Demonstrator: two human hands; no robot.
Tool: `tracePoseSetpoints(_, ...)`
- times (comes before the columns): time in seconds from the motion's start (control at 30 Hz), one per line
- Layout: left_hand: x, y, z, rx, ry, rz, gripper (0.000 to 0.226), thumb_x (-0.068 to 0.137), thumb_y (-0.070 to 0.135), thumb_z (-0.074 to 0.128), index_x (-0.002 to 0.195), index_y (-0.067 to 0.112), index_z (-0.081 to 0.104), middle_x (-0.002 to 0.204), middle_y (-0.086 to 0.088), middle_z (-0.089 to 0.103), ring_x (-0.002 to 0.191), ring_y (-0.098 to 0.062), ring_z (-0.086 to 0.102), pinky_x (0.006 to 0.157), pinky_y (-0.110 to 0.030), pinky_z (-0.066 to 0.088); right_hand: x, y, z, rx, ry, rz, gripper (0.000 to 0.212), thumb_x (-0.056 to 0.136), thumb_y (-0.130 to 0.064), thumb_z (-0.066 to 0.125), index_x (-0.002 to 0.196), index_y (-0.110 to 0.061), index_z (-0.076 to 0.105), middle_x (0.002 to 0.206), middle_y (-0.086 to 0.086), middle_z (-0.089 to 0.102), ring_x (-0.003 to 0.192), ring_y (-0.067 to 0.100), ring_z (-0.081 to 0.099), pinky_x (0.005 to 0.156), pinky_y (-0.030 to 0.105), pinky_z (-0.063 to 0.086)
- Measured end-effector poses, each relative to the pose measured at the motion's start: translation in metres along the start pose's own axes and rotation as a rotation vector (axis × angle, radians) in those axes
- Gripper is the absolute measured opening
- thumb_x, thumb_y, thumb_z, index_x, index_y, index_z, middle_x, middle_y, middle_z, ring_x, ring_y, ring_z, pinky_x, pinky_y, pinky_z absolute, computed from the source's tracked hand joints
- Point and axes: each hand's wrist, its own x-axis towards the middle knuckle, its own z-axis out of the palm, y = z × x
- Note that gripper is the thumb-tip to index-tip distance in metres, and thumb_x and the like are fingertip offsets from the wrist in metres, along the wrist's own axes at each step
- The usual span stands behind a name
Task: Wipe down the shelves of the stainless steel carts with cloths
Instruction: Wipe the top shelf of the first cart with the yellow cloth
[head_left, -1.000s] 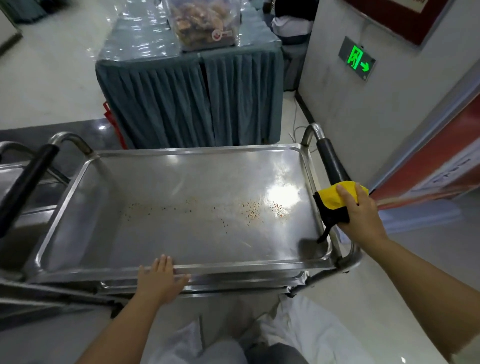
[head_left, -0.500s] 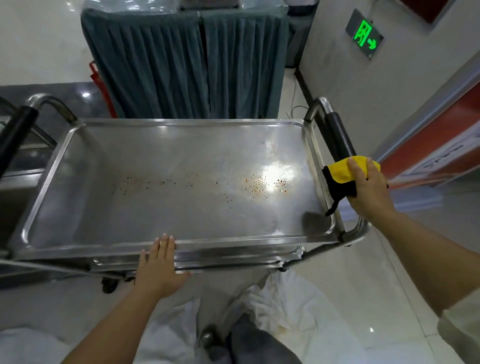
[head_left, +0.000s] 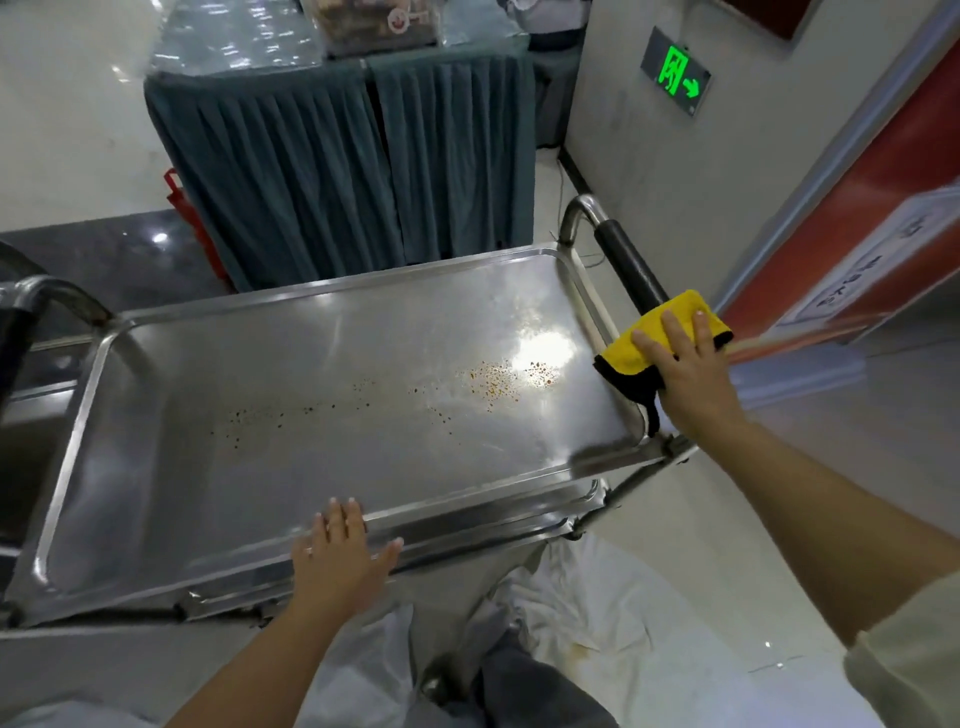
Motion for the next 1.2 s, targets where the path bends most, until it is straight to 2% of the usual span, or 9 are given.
tracePoseSetpoints(0.2, -0.001, 0.018, -0.027, -0.035, -0.034, 0.046, 0.092, 0.091, 0.072, 0.016, 0.152, 0.010, -0.012, 0.160, -0.015, -0.015, 0.148, -0.039, -0.003, 0.116, -0.060, 0.006, -0.042, -0.018, -0.005, -0.052, -0.027, -0.015, 0.067, 0.086, -0.002, 0.054, 0.146, -0.025, 0.035, 0.159, 0.011, 0.011, 0.144, 0.044, -0.001, 0.108, 0.061, 0.020)
tracePoseSetpoints(0.3, -0.001, 0.022, -0.036, -0.039, -0.042, 0.062, 0.092, 0.091, 0.071, 0.016, 0.152, 0.009, -0.014, 0.159, -0.018, -0.016, 0.147, -0.041, -0.005, 0.117, -0.060, 0.006, -0.062, -0.032, 0.001, -0.077, -0.078, -0.017, 0.066, 0.092, -0.005, 0.046, 0.148, -0.032, 0.025, 0.160, 0.006, 0.003, 0.146, 0.037, -0.005, 0.111, 0.059, 0.018)
tracePoseSetpoints(0.43, 0.005, 0.032, -0.044, -0.070, -0.070, 0.014, 0.096, 0.091, 0.072, 0.020, 0.151, 0.006, -0.016, 0.158, -0.020, -0.020, 0.146, -0.043, -0.008, 0.116, -0.061, 0.003, -0.076, -0.050, 0.019, -0.035, -0.155, -0.040, 0.060, 0.097, -0.006, 0.037, 0.149, -0.032, 0.023, 0.160, 0.007, 0.003, 0.146, 0.034, -0.002, 0.115, 0.051, 0.012)
tracePoseSetpoints(0.6, 0.023, 0.052, -0.051, -0.184, -0.121, -0.106, 0.109, 0.085, 0.078, 0.031, 0.150, 0.004, -0.018, 0.157, -0.021, -0.022, 0.144, -0.047, -0.011, 0.114, -0.065, 0.002, -0.062, -0.055, 0.051, -0.020, -0.261, -0.025, 0.064, 0.096, -0.007, 0.040, 0.150, -0.033, 0.018, 0.160, 0.007, 0.004, 0.146, 0.036, 0.002, 0.110, 0.054, 0.020)
tracePoseSetpoints(0.77, 0.047, 0.081, -0.056, -0.369, -0.226, -0.272, 0.139, 0.062, 0.092, 0.044, 0.146, 0.007, -0.027, 0.154, -0.021, -0.030, 0.141, -0.049, -0.020, 0.112, -0.068, 0.003, -0.021, -0.047, 0.083, -0.039, -0.350, -0.055, 0.072, 0.094, -0.020, 0.048, 0.149, -0.038, 0.006, 0.160, 0.006, 0.009, 0.146, 0.035, 0.005, 0.112, 0.059, 0.014)
tracePoseSetpoints(0.87, 0.054, 0.093, -0.051, -0.395, -0.278, -0.351, 0.157, 0.042, 0.100, 0.046, 0.140, 0.008, -0.037, 0.147, -0.021, -0.042, 0.135, -0.051, -0.031, 0.109, -0.071, 0.003, -0.021, -0.043, 0.103, -0.066, -0.404, -0.240, 0.066, 0.095, -0.047, 0.041, 0.148, -0.044, 0.001, 0.160, 0.005, 0.012, 0.145, 0.039, 0.007, 0.106, 0.063, 0.023)
tracePoseSetpoints(1.0, 0.055, 0.097, -0.044, -0.392, -0.318, -0.362, 0.162, 0.027, 0.103, 0.035, 0.127, 0.010, -0.051, 0.136, -0.021, -0.055, 0.129, -0.052, -0.040, 0.106, -0.073, -0.003, -0.022, -0.028, 0.122, -0.042, -0.309, -0.365, 0.067, 0.089, -0.051, 0.053, 0.147, -0.041, 0.022, 0.155, 0.011, 0.027, 0.140, 0.046, 0.020, 0.089, 0.067, 0.040)
tracePoseSetpoints(1.07, 0.057, 0.098, -0.045, -0.378, -0.345, -0.375, 0.162, 0.027, 0.103, 0.035, 0.125, 0.010, -0.052, 0.133, -0.022, -0.057, 0.129, -0.052, -0.040, 0.106, -0.073, -0.004, -0.004, -0.027, 0.128, -0.019, -0.280, -0.381, 0.066, 0.091, -0.050, 0.048, 0.148, -0.043, 0.016, 0.157, 0.010, 0.022, 0.142, 0.045, 0.015, 0.092, 0.069, 0.035)
tracePoseSetpoints(1.2, 0.058, 0.102, -0.053, -0.365, -0.395, -0.389, 0.163, 0.029, 0.102, 0.037, 0.128, 0.008, -0.050, 0.132, -0.024, -0.057, 0.130, -0.052, -0.039, 0.107, -0.072, -0.004, 0.058, -0.038, 0.140, 0.002, -0.291, -0.310, 0.058, 0.095, -0.054, 0.028, 0.145, -0.051, -0.002, 0.161, 0.004, 0.001, 0.145, 0.040, -0.007, 0.105, 0.070, 0.013)
